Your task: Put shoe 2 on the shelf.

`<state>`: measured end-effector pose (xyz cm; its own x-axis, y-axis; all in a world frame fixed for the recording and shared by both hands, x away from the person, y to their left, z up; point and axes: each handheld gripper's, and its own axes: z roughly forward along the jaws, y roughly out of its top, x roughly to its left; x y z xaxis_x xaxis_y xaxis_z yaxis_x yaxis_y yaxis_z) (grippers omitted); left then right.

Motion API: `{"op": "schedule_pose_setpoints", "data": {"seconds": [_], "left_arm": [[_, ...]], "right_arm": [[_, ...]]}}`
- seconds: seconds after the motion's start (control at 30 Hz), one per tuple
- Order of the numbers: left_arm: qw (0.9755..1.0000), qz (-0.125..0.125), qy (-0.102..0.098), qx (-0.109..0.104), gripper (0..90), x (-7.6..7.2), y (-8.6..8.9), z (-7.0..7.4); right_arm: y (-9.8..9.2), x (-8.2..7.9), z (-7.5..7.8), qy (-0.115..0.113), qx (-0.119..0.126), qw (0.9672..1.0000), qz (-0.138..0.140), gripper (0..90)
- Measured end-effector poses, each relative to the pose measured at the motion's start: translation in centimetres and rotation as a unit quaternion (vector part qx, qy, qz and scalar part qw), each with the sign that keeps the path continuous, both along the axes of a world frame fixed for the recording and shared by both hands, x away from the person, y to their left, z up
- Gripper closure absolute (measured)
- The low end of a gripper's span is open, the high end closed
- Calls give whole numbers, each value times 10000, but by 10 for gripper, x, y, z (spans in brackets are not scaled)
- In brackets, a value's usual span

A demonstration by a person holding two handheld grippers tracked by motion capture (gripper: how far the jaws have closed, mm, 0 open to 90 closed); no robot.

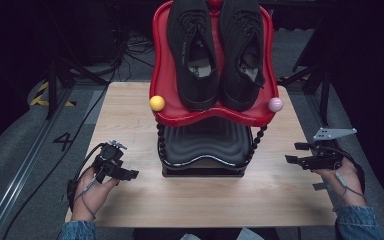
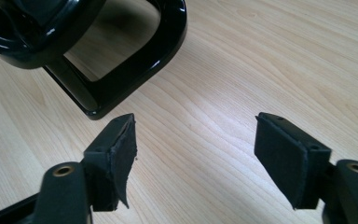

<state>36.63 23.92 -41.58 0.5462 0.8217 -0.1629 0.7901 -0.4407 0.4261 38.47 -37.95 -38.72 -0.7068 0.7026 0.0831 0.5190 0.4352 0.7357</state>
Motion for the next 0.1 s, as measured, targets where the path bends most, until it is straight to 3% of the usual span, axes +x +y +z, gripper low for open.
{"op": "schedule_pose_setpoints", "data": {"seconds": [0.1], "left_arm": [[10000,30,6,-86,210,1,1,-1]], "right_arm": [[-3,-1,-4,-91,73,9999,-30,305]]}}
